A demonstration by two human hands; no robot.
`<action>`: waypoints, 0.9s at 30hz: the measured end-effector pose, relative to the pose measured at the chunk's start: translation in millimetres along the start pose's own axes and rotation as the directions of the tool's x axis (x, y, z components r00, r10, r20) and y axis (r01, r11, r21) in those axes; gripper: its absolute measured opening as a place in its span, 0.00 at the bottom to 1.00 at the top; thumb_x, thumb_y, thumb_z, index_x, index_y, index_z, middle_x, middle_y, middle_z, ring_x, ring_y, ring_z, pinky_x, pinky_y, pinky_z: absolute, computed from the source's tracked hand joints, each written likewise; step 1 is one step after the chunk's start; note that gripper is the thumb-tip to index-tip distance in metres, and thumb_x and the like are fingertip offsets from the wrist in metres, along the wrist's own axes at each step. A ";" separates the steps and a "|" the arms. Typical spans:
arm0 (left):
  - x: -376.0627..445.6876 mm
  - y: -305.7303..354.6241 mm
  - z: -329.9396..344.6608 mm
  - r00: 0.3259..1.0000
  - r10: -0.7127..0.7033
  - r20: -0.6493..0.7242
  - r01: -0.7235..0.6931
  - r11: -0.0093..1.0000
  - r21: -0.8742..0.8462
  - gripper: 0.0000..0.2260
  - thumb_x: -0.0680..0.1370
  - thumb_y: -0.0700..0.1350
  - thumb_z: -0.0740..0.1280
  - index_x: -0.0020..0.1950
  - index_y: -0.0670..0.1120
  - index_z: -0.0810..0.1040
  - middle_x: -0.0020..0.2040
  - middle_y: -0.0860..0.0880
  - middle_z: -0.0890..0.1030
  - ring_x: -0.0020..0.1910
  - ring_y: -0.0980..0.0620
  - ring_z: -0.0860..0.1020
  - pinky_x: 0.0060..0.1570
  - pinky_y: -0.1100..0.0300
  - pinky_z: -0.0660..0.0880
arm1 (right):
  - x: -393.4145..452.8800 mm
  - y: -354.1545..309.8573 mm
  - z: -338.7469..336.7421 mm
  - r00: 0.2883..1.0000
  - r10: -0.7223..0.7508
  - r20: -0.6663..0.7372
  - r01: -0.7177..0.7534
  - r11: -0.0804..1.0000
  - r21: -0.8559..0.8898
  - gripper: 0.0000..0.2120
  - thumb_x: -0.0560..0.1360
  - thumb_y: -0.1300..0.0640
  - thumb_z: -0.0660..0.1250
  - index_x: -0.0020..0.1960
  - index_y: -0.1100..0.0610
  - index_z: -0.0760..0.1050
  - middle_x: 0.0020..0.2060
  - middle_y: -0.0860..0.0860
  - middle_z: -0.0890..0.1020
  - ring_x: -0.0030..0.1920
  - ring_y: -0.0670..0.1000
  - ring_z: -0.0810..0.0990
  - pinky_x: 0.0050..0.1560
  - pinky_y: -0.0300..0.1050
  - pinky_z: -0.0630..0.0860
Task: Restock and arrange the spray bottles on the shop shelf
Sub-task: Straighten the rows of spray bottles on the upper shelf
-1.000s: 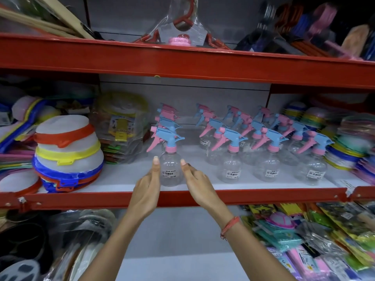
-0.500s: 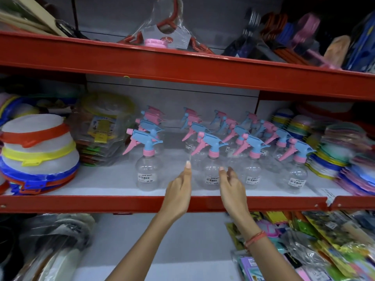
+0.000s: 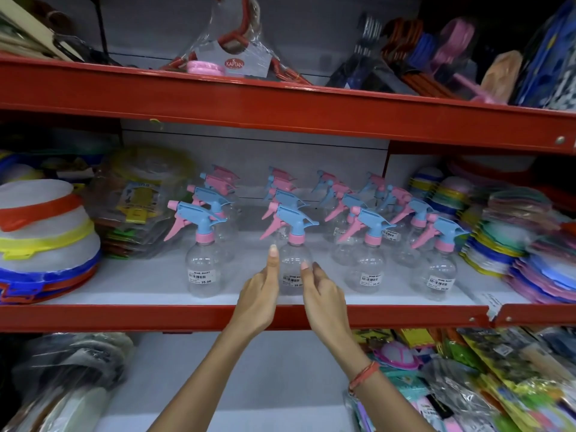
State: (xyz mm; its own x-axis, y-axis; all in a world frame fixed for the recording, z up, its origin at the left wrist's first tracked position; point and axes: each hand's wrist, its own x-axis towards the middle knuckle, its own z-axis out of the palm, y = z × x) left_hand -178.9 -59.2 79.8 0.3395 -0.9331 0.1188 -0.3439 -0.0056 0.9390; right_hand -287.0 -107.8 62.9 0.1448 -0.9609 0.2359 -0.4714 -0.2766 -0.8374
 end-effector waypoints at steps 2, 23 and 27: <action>-4.6 2.2 6.6 0.993 0.057 -0.108 -0.051 0.997 0.051 0.33 0.78 0.68 0.41 0.69 0.54 0.74 0.66 0.48 0.77 0.68 0.45 0.72 0.63 0.58 0.63 | -1.5 2.3 -7.1 0.999 -0.034 -0.043 0.034 0.999 0.020 0.30 0.78 0.38 0.51 0.74 0.53 0.63 0.69 0.54 0.74 0.72 0.58 0.67 0.71 0.54 0.66; 10.0 34.1 119.7 0.991 0.097 0.093 -0.097 0.995 -0.001 0.41 0.73 0.71 0.40 0.77 0.50 0.64 0.74 0.47 0.71 0.75 0.48 0.66 0.71 0.55 0.59 | 28.8 64.1 -97.6 0.989 0.044 -0.139 -0.046 0.999 -0.008 0.31 0.79 0.39 0.50 0.76 0.56 0.58 0.68 0.54 0.75 0.72 0.62 0.66 0.70 0.59 0.65; 8.3 31.7 122.1 0.990 0.117 0.081 -0.116 0.993 -0.016 0.40 0.73 0.71 0.40 0.77 0.51 0.64 0.74 0.47 0.72 0.75 0.48 0.67 0.70 0.57 0.60 | 28.7 65.2 -100.4 0.992 0.012 -0.123 -0.013 1.000 -0.010 0.31 0.79 0.39 0.50 0.76 0.56 0.58 0.69 0.53 0.75 0.72 0.62 0.66 0.70 0.59 0.64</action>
State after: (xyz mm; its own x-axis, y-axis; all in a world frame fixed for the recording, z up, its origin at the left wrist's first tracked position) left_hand -293.9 -111.0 71.2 0.2250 -0.9533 0.2017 -0.3668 0.1089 0.9239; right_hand -401.0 -154.4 64.6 0.0310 -0.9581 0.2849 -0.4821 -0.2640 -0.8354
